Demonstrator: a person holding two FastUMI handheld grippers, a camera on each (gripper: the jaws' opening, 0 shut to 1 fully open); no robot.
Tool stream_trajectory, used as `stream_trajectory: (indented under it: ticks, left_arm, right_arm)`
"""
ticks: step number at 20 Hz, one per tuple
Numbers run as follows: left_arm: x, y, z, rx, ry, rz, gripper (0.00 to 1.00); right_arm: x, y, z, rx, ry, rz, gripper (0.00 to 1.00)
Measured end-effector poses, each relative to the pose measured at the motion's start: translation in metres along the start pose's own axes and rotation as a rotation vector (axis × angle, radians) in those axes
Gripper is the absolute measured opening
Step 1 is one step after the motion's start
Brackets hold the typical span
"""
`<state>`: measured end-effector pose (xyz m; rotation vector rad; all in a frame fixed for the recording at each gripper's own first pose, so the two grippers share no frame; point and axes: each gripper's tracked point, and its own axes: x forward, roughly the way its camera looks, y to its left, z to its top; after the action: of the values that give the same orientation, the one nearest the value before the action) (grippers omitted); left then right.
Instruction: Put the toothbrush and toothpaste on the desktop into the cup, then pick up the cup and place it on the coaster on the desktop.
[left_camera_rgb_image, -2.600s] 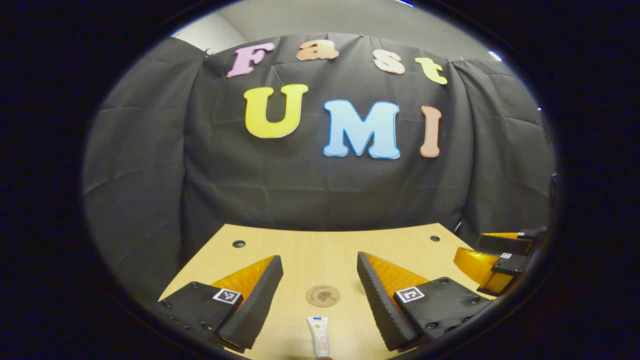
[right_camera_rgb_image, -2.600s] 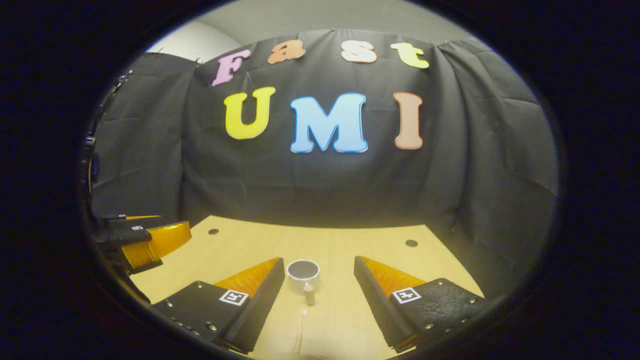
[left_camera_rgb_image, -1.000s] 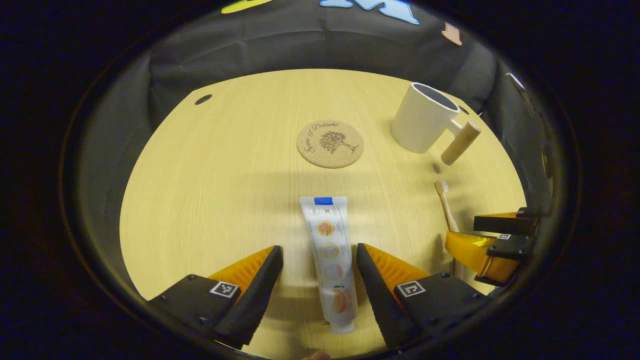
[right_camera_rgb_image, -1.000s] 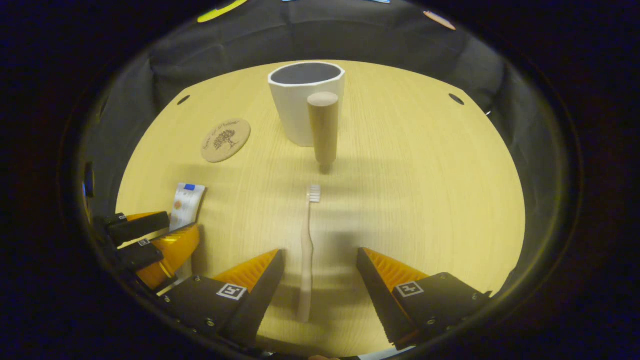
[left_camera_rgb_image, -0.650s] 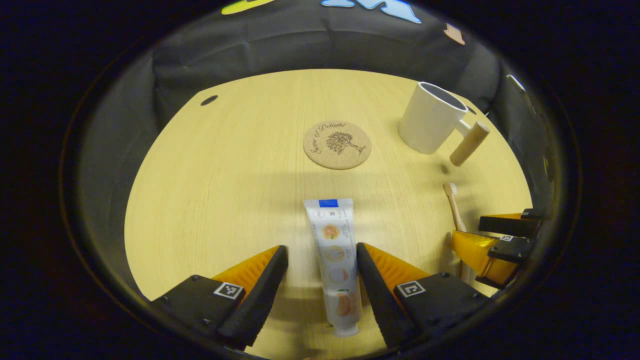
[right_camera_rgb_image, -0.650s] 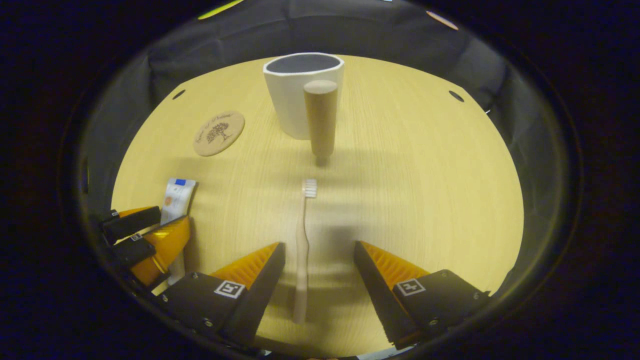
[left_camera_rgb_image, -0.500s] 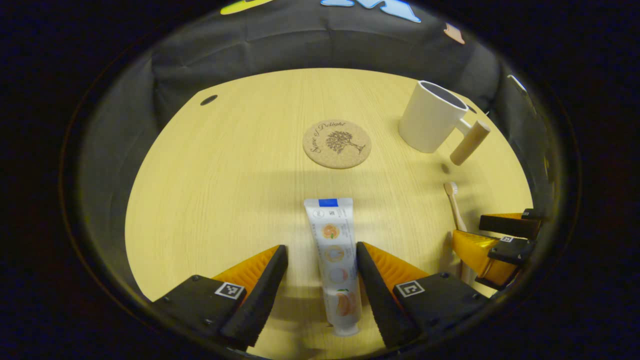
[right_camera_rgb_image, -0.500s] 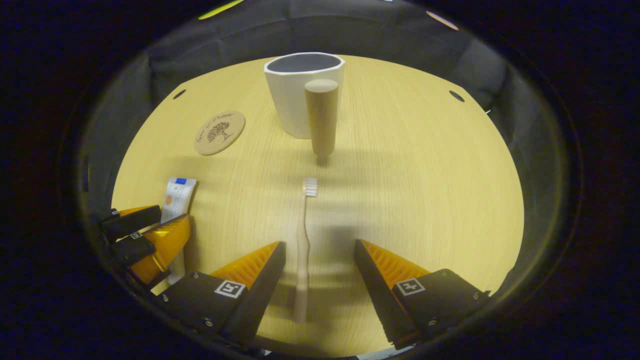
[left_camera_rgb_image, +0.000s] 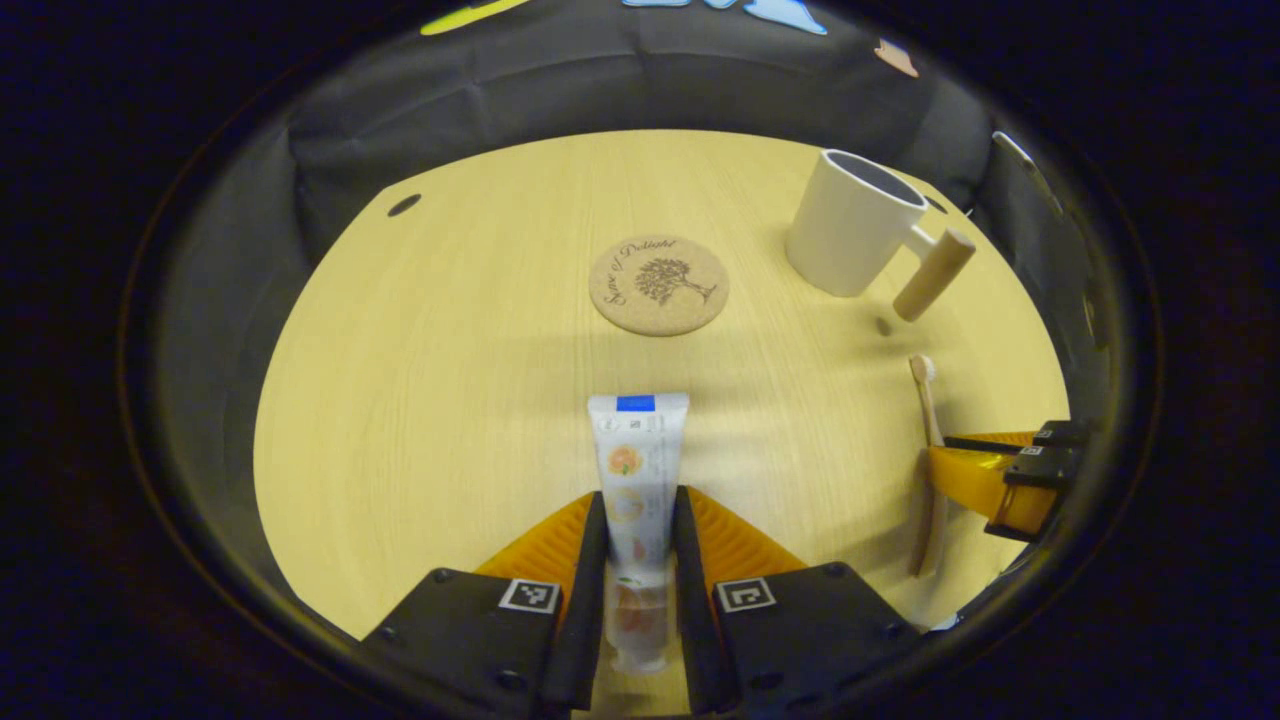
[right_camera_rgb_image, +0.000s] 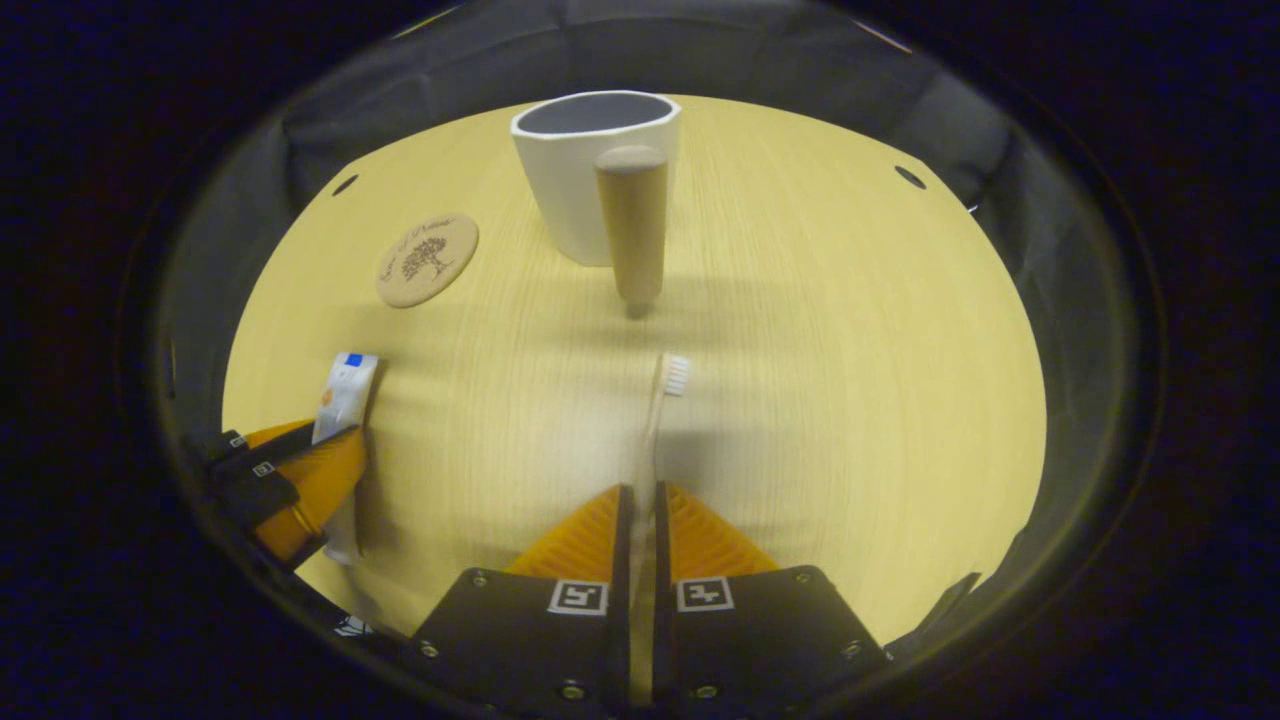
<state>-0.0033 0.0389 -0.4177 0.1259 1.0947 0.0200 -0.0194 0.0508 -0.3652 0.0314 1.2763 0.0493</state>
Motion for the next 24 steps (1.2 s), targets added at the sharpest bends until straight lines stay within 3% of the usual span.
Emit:
stream_trajectory:
  ticks: [1, 5, 16, 24]
  left_arm:
    - [-0.002, 0.001, 0.002, -0.005, -0.007, 0.008, 0.42]
    - [-0.002, 0.002, 0.002, -0.007, -0.012, 0.014, 0.25]
    - [-0.019, 0.003, 0.024, 0.01, -0.087, 0.011, 0.24]
    - [-0.044, 0.006, 0.053, 0.0, -0.172, 0.005, 0.24]
  right_arm:
    - [0.0, 0.002, -0.003, 0.002, 0.024, 0.002, 0.04]
    - [-0.003, 0.002, -0.001, -0.007, 0.01, 0.01, 0.02]
    - [-0.022, 0.002, 0.011, 0.053, -0.045, 0.058, 0.02]
    - [-0.096, -0.001, 0.067, 0.099, -0.242, 0.108, 0.02]
